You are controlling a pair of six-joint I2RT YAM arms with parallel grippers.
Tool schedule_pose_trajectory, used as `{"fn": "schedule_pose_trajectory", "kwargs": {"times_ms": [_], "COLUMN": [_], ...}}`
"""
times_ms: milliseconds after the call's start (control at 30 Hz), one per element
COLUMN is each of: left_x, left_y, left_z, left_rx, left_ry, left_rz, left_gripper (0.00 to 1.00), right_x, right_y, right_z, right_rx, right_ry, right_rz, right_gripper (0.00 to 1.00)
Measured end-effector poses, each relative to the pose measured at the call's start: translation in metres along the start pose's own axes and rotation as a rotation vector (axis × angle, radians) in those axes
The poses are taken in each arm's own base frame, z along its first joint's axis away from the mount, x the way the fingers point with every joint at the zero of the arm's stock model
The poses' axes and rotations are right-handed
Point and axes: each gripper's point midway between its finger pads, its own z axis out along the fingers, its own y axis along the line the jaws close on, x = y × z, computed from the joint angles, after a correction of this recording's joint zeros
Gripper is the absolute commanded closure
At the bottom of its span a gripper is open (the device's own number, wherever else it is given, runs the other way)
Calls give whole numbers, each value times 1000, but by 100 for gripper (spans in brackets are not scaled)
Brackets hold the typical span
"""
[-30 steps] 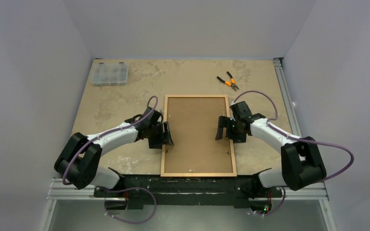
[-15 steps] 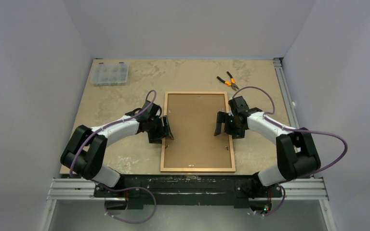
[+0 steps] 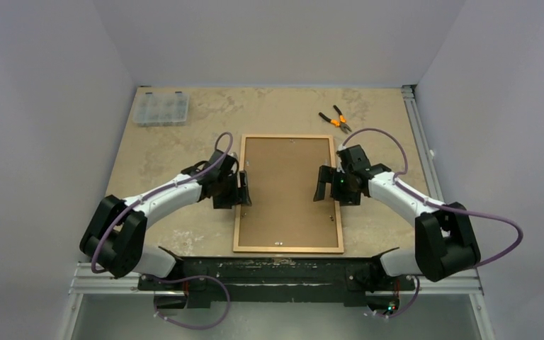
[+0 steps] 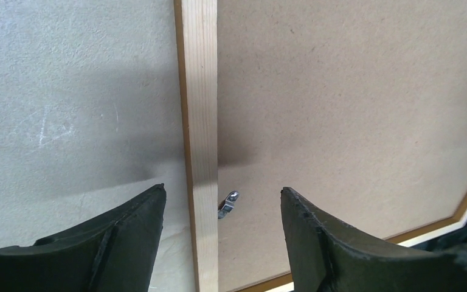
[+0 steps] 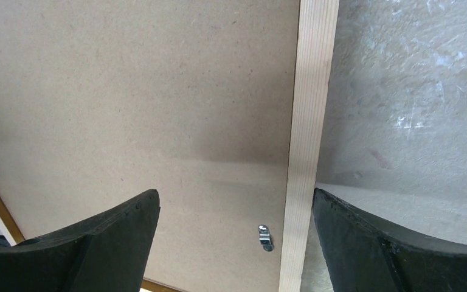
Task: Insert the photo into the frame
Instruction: Install the photo frame at the center of the board.
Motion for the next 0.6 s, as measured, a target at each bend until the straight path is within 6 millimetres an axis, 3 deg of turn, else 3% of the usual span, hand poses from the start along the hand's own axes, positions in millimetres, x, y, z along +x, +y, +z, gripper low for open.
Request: {"fn": "schedule_pose_trajectory", "kwargs": {"times_ms": [333, 600], "left_x": [18, 23], "left_y": [6, 6], "left_z": [8, 13], "left_rx": [-69, -89], "left_ry": [25, 32], "left_rz": [210, 299], "left_gripper": [40, 46], "right_x": [23, 24], "right_y": [-11, -9], "right_z": [2, 3], "right_rx": [10, -1], "right_ry": [35, 37], "right_rz": [5, 4], "right_gripper": [6, 6]}}
